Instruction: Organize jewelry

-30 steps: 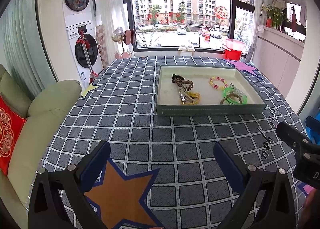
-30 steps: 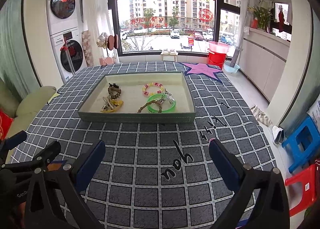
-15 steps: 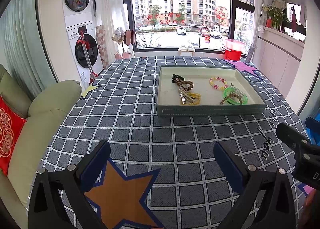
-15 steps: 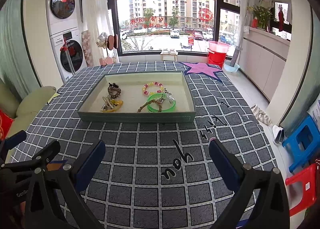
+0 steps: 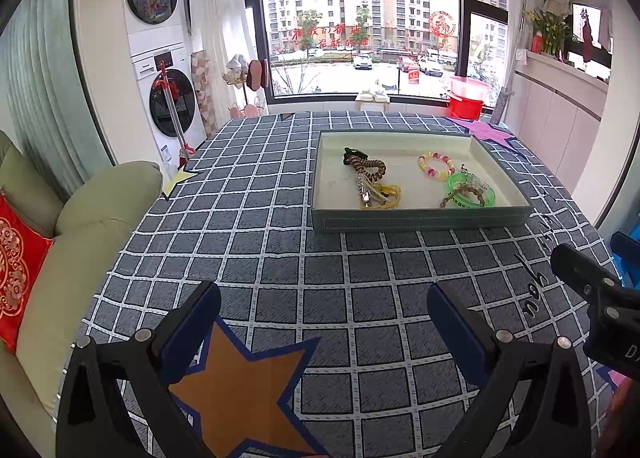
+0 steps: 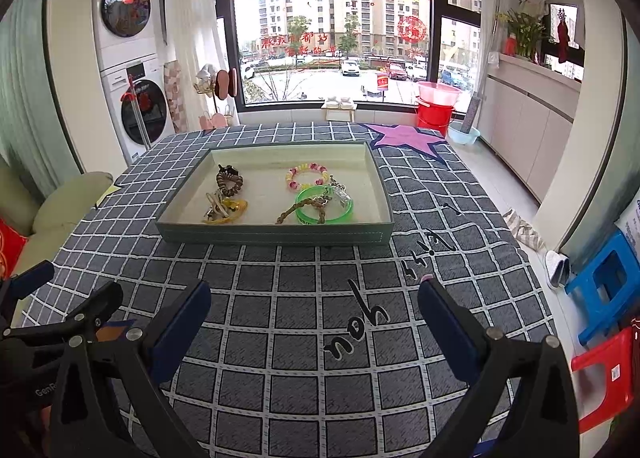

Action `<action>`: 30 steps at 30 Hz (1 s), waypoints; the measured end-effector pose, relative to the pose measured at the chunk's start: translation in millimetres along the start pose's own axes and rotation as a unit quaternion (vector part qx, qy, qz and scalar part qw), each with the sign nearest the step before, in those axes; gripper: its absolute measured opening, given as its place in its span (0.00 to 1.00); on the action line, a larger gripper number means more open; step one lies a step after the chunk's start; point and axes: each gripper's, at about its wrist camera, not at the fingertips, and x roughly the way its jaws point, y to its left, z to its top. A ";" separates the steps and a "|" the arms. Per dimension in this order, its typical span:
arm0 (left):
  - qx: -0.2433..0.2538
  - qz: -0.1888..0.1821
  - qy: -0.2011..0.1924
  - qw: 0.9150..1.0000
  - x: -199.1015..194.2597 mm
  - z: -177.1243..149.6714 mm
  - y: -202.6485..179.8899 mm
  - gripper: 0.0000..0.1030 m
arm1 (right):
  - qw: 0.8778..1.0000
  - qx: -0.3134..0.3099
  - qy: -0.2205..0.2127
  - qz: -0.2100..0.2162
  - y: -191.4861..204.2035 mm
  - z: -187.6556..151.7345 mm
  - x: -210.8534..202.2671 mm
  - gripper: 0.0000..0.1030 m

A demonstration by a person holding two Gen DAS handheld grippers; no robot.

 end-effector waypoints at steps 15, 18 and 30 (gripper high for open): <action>0.001 0.002 -0.001 1.000 1.1 -1.3 0.9 1.00 | 1.000 0.000 0.000 0.000 1.3 -2.2 1.2 1.00; 0.003 0.000 -0.001 1.000 0.6 -1.3 1.4 1.00 | 1.000 0.000 0.001 0.001 1.4 -1.9 1.2 1.00; 0.001 -0.002 0.005 1.000 1.2 -1.4 2.3 1.00 | 1.000 0.000 0.000 0.001 2.3 -1.6 1.9 1.00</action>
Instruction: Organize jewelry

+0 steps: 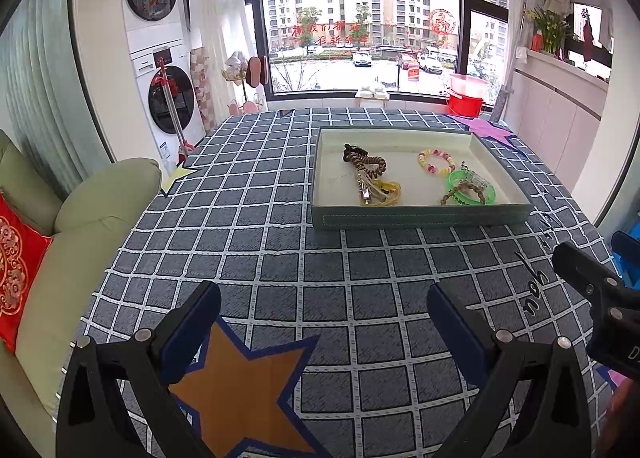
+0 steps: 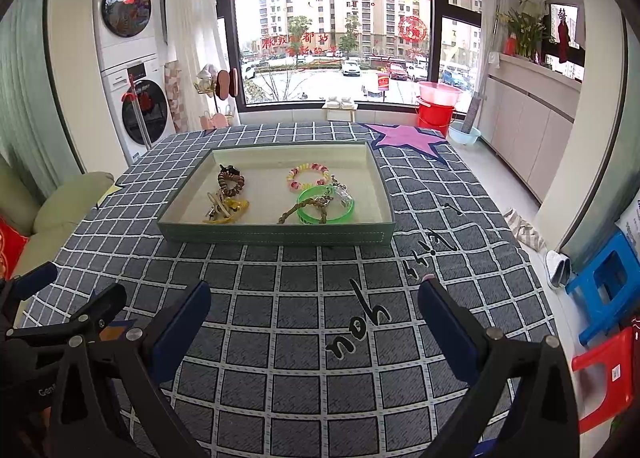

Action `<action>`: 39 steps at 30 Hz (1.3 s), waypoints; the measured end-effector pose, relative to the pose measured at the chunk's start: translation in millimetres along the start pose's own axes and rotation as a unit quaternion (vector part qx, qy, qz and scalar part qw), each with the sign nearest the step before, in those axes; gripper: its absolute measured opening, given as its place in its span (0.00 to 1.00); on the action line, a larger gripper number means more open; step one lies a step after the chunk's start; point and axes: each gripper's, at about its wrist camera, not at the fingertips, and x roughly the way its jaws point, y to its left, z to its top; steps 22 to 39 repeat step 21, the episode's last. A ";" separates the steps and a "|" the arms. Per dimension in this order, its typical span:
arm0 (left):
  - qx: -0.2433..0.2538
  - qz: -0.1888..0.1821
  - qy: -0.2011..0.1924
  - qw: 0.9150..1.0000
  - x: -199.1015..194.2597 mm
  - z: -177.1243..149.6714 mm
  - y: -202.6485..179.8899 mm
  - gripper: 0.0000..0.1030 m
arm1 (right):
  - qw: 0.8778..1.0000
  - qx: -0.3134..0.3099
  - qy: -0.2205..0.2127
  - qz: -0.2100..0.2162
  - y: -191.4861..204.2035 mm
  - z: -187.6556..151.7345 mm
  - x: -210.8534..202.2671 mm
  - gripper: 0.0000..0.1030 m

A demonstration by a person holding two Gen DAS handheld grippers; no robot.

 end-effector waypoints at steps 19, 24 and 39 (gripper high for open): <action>0.002 -0.004 -0.001 1.000 -2.6 1.7 0.1 1.00 | 1.000 0.000 0.002 0.001 4.7 2.7 -1.2 1.00; 0.002 -0.004 -0.001 1.000 -2.3 2.1 -0.1 1.00 | 1.000 0.001 0.001 0.002 3.9 2.9 -1.2 1.00; 0.002 -0.004 -0.001 1.000 -2.3 2.1 -0.1 1.00 | 1.000 0.001 0.001 0.002 3.9 2.9 -1.2 1.00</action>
